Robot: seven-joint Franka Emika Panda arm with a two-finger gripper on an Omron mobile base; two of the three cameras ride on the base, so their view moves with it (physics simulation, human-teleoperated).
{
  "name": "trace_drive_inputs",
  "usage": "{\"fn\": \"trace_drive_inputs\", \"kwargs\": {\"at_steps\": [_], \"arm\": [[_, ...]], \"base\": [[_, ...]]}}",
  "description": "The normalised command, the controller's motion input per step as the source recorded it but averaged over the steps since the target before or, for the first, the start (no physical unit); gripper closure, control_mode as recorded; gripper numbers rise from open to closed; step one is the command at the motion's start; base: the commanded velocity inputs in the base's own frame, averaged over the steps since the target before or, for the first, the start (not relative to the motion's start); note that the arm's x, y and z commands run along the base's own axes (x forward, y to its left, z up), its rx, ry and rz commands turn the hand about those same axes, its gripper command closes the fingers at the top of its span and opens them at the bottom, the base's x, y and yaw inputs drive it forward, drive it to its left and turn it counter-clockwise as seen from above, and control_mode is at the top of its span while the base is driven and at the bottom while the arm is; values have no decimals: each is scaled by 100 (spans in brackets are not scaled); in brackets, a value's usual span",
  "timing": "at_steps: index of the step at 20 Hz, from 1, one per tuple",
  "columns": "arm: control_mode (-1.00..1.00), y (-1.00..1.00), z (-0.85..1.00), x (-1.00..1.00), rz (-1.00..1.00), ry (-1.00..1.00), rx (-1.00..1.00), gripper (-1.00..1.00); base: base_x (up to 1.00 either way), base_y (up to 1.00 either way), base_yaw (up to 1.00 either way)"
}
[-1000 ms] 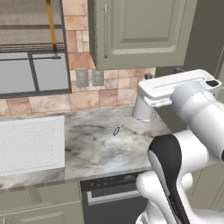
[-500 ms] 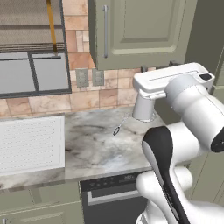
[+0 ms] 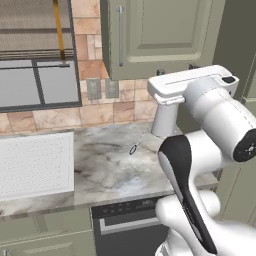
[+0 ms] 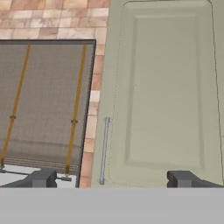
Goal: Pick the bar soap and soap dispenser from the cabinet and place them on the counter.
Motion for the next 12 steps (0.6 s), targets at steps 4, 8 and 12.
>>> {"fn": "trace_drive_inputs", "kwargs": {"at_steps": [4, 8, 12], "arm": [[-100, 9, 0, 17, 0, 0, 0, -100], [-100, 12, 0, 12, 0, 0, 0, -100], [-100, 0, 0, 6, 0, 0, 0, -100]], "base": [[0, 0, 0], [0, 0, 0], [0, 0, 0]]}}
